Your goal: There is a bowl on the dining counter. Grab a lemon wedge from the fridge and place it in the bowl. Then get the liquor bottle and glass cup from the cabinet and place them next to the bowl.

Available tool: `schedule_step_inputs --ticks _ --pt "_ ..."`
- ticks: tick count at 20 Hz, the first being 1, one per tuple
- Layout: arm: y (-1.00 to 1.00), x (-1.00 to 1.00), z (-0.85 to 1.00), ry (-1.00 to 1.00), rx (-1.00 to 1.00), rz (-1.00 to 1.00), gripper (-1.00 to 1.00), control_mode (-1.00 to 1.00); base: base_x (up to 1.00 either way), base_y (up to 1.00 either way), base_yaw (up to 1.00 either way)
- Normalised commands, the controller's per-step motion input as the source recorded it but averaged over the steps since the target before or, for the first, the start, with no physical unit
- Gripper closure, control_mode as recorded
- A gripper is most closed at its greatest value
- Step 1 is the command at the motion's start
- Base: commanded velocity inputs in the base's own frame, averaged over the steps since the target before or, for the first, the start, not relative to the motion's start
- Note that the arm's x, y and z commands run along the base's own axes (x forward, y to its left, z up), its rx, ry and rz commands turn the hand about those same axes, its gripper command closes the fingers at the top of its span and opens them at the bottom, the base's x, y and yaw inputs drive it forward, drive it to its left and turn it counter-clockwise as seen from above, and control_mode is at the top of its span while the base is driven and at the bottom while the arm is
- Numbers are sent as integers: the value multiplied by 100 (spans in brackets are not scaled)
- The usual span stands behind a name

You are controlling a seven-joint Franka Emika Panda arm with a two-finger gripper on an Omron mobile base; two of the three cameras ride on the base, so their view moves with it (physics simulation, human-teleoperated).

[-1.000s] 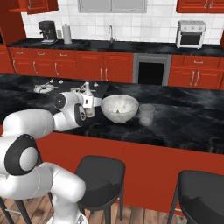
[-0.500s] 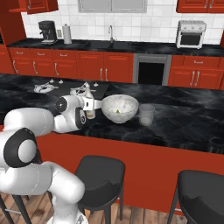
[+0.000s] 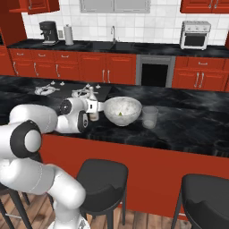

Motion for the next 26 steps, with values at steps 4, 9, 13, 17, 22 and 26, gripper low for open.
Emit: schedule_step_inputs --ticks 4,9,13,17,22,26 --pt "0 29 -11 0 0 0 100 -100 0 0 0" --pt "0 27 -13 0 0 0 100 -100 0 0 0" --pt "0 17 -16 -2 0 0 100 -100 0 0 0" --pt "0 1 -26 -3 0 0 100 -100 0 0 0" --pt "0 0 -29 -5 0 0 -100 -100 0 0 0" --pt "0 0 -21 -7 0 0 -100 -100 0 0 0"
